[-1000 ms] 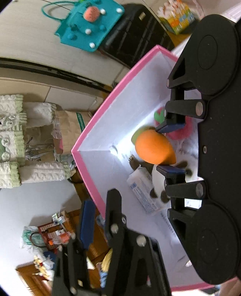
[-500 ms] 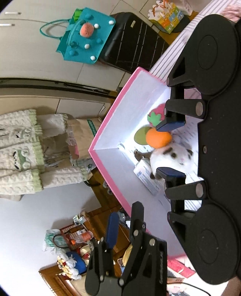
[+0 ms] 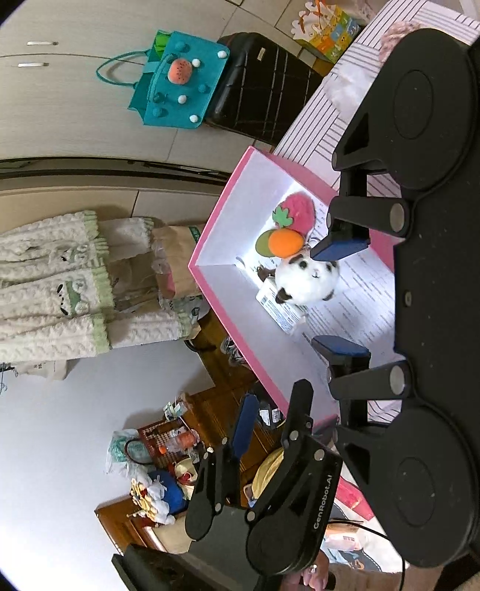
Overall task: Organize soft objects
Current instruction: 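Withdraw both tools from the box toward the blue wipes packet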
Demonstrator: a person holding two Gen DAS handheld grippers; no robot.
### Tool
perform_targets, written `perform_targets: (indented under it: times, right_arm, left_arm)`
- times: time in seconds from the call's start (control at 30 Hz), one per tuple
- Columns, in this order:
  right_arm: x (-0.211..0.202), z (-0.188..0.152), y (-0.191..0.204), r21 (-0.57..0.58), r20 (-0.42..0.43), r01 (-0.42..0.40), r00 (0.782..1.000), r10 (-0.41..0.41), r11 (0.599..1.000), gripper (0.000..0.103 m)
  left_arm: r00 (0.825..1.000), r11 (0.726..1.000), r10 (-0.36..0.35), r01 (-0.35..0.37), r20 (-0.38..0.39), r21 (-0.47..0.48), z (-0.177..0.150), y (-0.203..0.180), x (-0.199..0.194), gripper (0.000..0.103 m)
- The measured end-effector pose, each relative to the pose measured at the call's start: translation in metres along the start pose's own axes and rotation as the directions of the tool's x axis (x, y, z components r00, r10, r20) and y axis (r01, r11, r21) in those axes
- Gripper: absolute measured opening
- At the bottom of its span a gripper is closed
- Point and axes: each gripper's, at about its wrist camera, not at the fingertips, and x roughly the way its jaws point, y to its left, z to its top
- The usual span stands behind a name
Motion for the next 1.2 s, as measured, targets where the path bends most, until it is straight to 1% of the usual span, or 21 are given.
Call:
perform_targets:
  times: [0.17,0.37,0.67,0.87,1.07,1.13,1.2]
  right_arm:
    - [-0.023,-0.013,0.013,-0.025,0.013,0.02,1.0,-0.02,0.999,0.05]
    - [-0.048,-0.03,0.028,-0.059,0.027,0.047,0.999,-0.046,0.997,0.051]
    - [-0.079,-0.062,0.041,-0.088,0.049,0.084,0.996,-0.079,0.993,0.057]
    - [-0.093,-0.087,0.042,-0.085,0.051,0.105,0.994,-0.1,0.991,0.062]
    - [-0.101,-0.112,0.033,-0.053,0.046,0.117,0.992,-0.115,0.992,0.064]
    - [-0.103,-0.121,0.029,-0.034,0.044,0.125,0.991,-0.124,0.992,0.068]
    - [-0.105,-0.131,0.02,-0.021,0.048,0.154,0.987,-0.152,0.988,0.07]
  left_arm:
    - [1.0,1.0,-0.013,0.013,-0.005,0.026,-0.007,-0.015,-0.018,0.059]
    - [1.0,0.998,-0.003,0.003,0.006,0.063,-0.013,-0.033,-0.036,0.062]
    - [1.0,0.993,-0.022,0.023,-0.005,0.117,-0.026,-0.062,-0.055,0.062]
    - [0.998,0.987,-0.054,0.057,-0.022,0.15,-0.031,-0.086,-0.056,0.063]
    - [0.994,0.981,-0.098,0.106,-0.057,0.164,-0.033,-0.107,-0.045,0.065]
    - [0.992,0.98,-0.115,0.123,-0.061,0.157,-0.033,-0.114,-0.04,0.074]
    - [0.988,0.978,-0.142,0.15,-0.068,0.145,-0.032,-0.12,-0.032,0.074]
